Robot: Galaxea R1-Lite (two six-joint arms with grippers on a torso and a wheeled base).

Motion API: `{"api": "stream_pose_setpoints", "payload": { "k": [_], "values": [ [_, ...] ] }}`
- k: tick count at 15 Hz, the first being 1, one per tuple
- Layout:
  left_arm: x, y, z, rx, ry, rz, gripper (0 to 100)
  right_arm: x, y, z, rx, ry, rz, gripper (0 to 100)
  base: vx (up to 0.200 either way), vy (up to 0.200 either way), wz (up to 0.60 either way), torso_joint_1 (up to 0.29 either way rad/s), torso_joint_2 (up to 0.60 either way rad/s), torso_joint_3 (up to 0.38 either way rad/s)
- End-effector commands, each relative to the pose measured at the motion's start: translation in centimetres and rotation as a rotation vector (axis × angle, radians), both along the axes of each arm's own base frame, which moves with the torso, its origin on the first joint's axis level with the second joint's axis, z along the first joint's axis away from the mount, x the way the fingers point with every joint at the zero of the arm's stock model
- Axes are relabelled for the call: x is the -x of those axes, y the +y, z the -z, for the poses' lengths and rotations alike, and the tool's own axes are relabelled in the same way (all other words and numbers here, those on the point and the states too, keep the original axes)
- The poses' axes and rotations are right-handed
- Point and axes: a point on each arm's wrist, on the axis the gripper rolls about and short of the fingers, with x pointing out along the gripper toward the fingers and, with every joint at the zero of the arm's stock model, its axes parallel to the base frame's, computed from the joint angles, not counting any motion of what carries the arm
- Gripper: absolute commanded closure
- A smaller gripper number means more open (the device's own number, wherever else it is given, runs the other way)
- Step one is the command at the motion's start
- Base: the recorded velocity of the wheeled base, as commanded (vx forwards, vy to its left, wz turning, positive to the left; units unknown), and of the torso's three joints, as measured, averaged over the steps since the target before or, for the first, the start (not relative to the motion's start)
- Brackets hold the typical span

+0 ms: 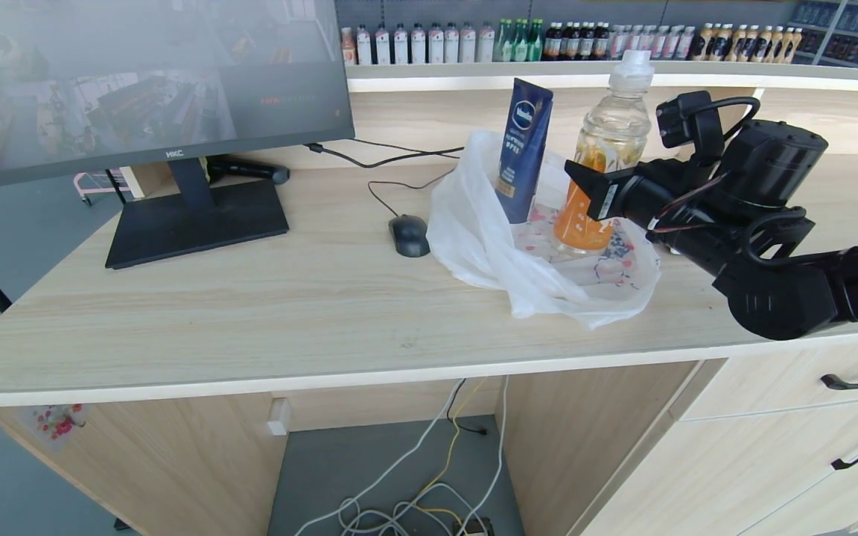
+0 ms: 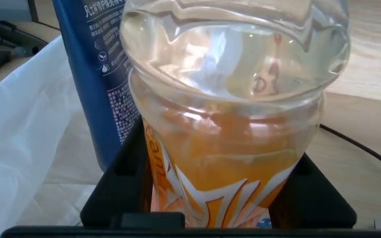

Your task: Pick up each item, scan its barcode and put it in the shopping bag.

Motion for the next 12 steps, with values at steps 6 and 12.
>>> {"api": "stream_pose_setpoints", "payload": {
  "k": [6, 12],
  "values": [
    [0.0, 0.0, 0.0, 0.0, 0.0, 0.0, 100, -0.06, 0.08, 0.08, 0.0, 0.002, -0.002, 0, 0.0, 0.0, 0.0, 0.0, 0.0, 0.0],
    [0.0, 0.0, 0.0, 0.0, 0.0, 0.0, 100, 0.16, 0.03, -0.33, -0.005, -0.007, -0.004, 0, 0.0, 0.0, 0.0, 0.0, 0.0, 0.0]
  ]
}}
